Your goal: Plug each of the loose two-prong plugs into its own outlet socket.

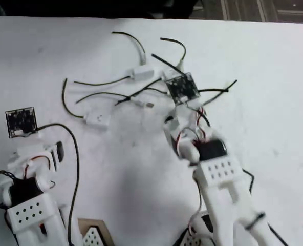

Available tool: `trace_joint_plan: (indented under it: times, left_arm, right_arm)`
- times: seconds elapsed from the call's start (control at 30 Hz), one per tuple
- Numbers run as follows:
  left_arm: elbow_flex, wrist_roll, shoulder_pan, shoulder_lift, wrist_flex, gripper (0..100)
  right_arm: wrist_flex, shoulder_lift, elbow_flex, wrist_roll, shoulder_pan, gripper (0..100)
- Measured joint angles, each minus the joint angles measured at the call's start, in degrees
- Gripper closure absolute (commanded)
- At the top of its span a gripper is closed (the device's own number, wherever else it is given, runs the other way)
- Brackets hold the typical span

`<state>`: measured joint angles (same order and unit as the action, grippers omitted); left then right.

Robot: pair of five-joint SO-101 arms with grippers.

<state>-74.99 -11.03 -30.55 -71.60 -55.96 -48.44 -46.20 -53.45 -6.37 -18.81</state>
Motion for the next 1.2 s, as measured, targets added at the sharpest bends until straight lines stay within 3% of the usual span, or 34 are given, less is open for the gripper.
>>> trace_joint_plan:
  times: [0.1,0.3,0.47,0.73,0.93,1.03,1.2]
  left_arm:
    - [4.04,-1.14,1.14,0.00,-3.08,74]
    - [12.48,-8.26,10.64,0.00,-13.10,75]
    - [17.58,-11.69,15.21,3.08,-16.09,82]
    - [32.88,-28.40,15.82,31.65,-17.41,81]
    - [46.15,-40.09,18.02,53.01,-17.67,72]
    - [51.34,-39.82,18.99,59.60,-15.47,72]
    - [57.14,-31.65,19.16,67.78,-6.15,71]
  right_arm:
    - [-6.24,-5.36,0.00,2.81,-1.76,95.4]
    - [-13.45,-7.03,0.00,3.60,-1.93,98.0]
    - [-14.86,-7.21,-2.11,2.99,-1.85,97.6]
    - [-8.18,-7.30,-9.49,0.97,-1.93,97.4]
    - [-4.40,-7.30,-12.22,0.70,-1.93,97.4]
    - [-4.22,-7.30,-12.57,0.70,-1.93,97.4]
    - [-4.04,-7.30,-12.92,0.70,-1.93,97.4]
